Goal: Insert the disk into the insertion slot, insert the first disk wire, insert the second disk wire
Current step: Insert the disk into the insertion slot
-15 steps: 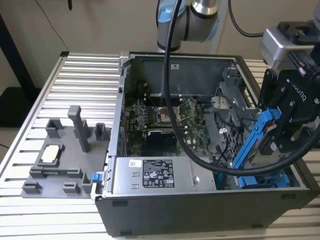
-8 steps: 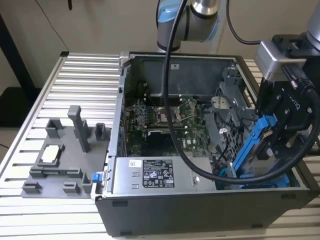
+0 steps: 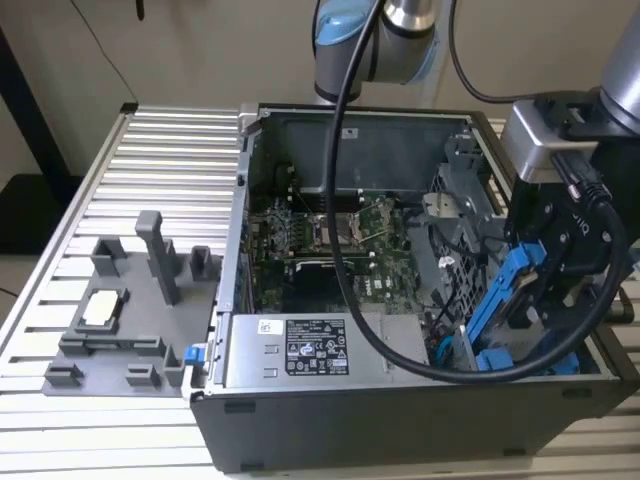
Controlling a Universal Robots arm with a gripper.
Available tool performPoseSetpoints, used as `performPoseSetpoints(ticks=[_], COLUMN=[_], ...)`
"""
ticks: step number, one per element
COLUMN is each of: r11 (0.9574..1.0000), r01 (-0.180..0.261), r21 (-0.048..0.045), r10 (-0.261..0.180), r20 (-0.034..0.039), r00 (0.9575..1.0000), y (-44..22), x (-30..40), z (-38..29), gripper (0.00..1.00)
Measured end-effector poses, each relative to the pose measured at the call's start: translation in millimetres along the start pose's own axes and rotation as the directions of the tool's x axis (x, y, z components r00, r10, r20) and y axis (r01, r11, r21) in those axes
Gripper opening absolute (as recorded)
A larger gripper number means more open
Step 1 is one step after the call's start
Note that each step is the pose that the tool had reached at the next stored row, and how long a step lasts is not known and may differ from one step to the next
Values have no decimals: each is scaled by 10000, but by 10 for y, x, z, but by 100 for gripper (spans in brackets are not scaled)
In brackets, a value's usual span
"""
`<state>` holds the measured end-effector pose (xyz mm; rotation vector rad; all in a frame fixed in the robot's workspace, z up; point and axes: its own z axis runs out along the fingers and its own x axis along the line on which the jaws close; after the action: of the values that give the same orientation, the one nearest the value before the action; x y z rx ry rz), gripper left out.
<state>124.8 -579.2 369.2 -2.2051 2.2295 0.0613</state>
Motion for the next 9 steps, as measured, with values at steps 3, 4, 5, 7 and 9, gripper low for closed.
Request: performPoseSetpoints(ticks=[3,4,5,7,9], r11=[10000,10000,10000,10000,10000], r01=[0,0,0,0,0], r21=[-1,-1,0,0,-3], r10=[0,0,0,0,0], r20=[-1,-1,-1,1,3], r00=[10000,10000,10000,10000,10000], y=[0,0,0,0,0], x=[1,1,1,1,1], z=[6,7,7,7,8], gripper=[33,34,34,40,46])
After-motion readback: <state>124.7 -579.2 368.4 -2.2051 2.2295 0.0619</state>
